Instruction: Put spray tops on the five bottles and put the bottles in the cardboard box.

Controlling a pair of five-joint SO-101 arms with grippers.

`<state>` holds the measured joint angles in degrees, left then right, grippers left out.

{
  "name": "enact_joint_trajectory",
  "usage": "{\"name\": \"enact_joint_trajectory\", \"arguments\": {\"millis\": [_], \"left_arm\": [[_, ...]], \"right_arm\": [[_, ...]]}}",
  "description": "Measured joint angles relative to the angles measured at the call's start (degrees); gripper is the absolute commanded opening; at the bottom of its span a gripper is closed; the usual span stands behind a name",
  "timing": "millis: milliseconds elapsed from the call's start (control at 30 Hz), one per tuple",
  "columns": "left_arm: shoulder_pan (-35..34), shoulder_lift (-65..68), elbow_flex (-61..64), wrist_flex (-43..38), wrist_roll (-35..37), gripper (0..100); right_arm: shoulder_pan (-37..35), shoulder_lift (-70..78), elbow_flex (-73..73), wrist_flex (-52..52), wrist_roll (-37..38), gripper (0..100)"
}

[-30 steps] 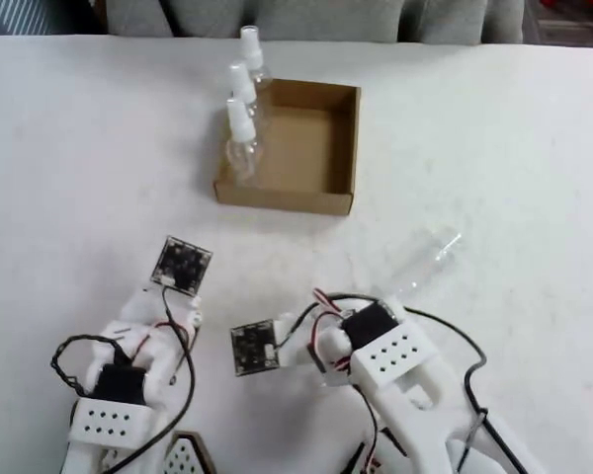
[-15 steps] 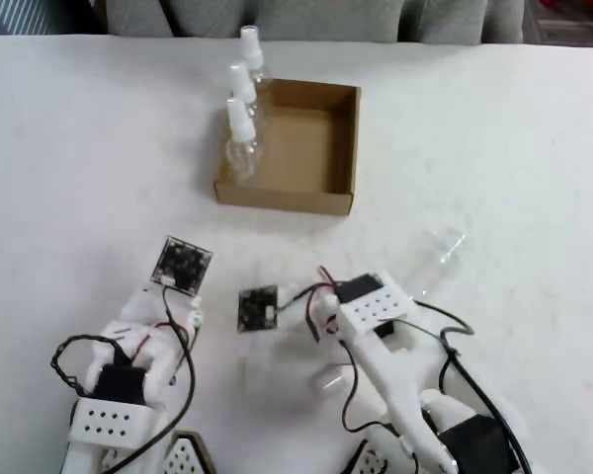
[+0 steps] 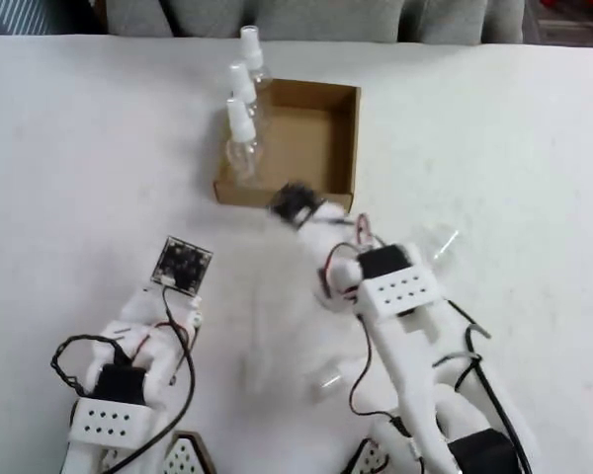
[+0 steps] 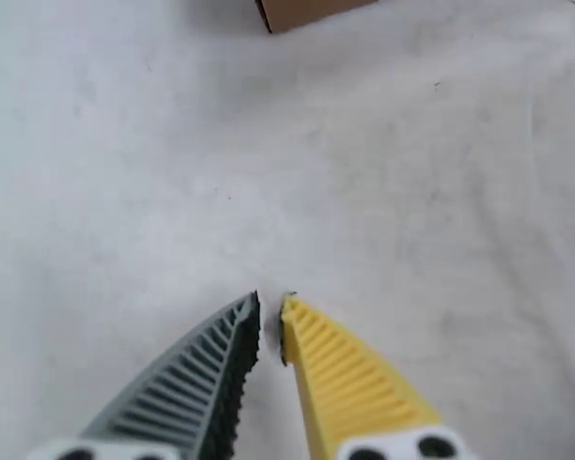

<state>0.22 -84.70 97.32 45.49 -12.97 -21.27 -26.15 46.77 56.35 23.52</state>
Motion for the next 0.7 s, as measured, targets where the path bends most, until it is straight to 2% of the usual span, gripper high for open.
{"name": "enact_joint_trajectory", "arguments": {"millis": [267,367,533,700], "left_arm": [[0.00,0.00,0.00,0.00,0.00,6],[0.00,0.00,0.00,0.00,0.00,6],[0.00,0.00,0.00,0.00,0.00,6],[0.00,0.00,0.00,0.00,0.00,6]], "right_arm": [[0.44,-0.09,-2.29,0.00,-25.32,6.9],[0.44,0.44,-2.29,-0.97,-34.81,10.8],[-0.18,7.12,-2.29,-5.98,-40.18,24.4],[-3.78,11.25,-2.29,-6.68,-40.79,35.2]]}}
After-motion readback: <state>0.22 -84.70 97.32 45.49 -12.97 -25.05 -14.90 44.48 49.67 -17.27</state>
